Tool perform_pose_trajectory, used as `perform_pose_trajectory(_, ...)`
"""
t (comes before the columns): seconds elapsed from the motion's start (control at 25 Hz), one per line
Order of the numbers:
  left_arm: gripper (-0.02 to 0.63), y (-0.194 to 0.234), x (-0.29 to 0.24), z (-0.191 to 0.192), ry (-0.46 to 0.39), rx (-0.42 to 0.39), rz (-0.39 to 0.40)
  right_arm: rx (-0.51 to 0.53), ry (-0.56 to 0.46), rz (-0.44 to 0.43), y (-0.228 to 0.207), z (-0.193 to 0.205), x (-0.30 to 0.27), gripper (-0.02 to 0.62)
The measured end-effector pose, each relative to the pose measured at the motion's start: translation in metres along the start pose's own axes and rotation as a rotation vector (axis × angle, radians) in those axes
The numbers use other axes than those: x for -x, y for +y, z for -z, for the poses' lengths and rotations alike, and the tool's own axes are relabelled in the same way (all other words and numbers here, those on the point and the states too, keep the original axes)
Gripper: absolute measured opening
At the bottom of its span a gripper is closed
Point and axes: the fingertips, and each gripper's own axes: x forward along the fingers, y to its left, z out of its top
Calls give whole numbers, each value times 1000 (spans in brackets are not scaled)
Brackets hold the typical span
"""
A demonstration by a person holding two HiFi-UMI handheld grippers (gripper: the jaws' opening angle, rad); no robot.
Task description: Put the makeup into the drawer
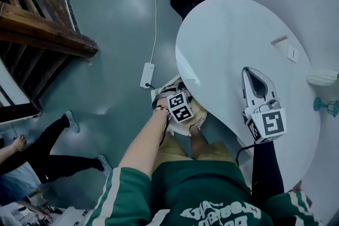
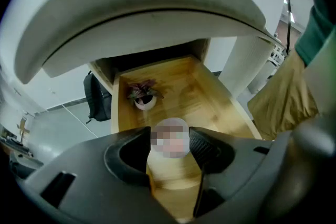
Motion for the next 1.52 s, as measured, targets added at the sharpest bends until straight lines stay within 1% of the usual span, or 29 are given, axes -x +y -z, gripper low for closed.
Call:
perform_pose_trajectory(0.16,229,-6,-18,0,25,-57,37,10,8,17,-5,3,5,3)
perform_pose_trajectory(0.28,229,-6,-28,-3,18,-83,37,12,19,28,-10,9,10,3)
perform_pose_trajectory(0.64,229,-11,-44,9,61,-64,90,16,38,34,-13,17,15,3)
perform_pose_trajectory(1.08,236,-14,-49,3,59,-61,99,28,31,26,-15,20,23,3)
perform_pose_trajectory(1.12,244,-16,-50,2,56,-61,108,30,31,25,-14,20,24,3)
perform_pose_trajectory(1.2,317,-20,-48,1,47,-62,128,33,32,23,-12,20,24,4)
perform_pose_trajectory(1.32,336,-16,-42,0,35,-67,101,34,29,22,-8,17,25,3)
perform_pose_trajectory(1.44,334,-9,-35,-4,15,-61,62,35,23,21,-6,12,23,3)
perform_pose_trajectory(1.52,334,-7,-30,-6,10,-51,53,35,14,20,-5,9,22,3)
